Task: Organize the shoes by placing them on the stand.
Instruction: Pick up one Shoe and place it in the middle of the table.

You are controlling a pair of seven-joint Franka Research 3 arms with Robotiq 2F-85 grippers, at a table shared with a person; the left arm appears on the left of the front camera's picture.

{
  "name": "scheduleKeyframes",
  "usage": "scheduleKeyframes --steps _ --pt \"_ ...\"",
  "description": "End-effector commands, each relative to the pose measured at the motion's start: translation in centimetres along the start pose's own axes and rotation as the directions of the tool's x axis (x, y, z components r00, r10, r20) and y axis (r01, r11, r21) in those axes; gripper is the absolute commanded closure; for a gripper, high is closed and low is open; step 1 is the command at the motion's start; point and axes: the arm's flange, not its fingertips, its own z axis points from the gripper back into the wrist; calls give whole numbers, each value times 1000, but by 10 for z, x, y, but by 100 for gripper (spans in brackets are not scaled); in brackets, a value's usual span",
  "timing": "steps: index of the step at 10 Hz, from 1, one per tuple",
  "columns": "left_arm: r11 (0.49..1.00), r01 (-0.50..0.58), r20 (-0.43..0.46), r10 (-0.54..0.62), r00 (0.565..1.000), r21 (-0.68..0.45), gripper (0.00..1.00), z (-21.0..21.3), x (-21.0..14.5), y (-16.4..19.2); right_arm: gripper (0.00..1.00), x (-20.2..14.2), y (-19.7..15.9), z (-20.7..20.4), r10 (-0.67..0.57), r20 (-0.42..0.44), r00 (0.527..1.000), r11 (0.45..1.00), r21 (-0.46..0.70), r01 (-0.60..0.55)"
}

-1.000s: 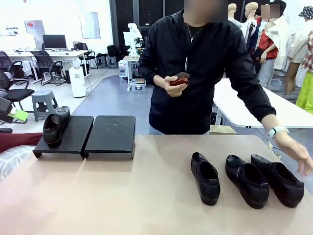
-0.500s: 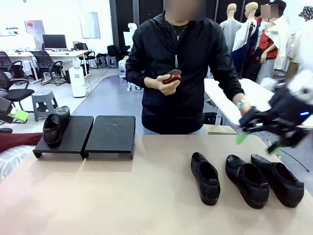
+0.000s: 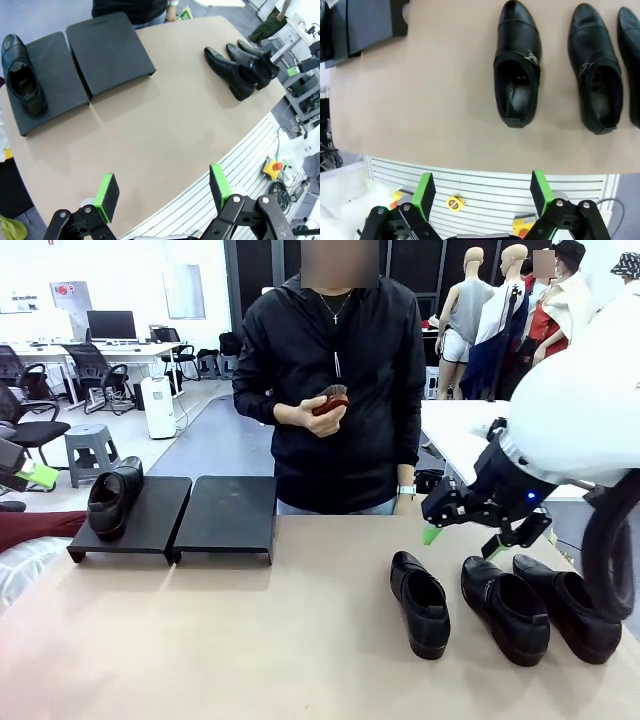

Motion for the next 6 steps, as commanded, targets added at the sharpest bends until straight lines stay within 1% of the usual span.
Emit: scheduleKeyframes --steps 1,2,3,4,6 --pt "1000 8 13 -8 1000 -17 6 0 -1 1 0 0 7 -5 -5 11 1000 1000 6 5" --pt "1000 8 13 -8 1000 -17 6 0 -1 1 0 8 26 -38 -6 34 999 991 -132 10" --pt "1000 8 13 -8 1000 -17 6 0 -1 1 0 20 32 -67 28 -14 1000 990 -139 -29" --pt "1000 8 13 -8 1000 -17 6 0 -1 1 0 38 33 -100 27 -28 999 984 -177 -32" --pt "1000 8 13 -8 1000 -17 6 0 -1 1 0 57 28 -157 17 -45 999 984 -175 -25"
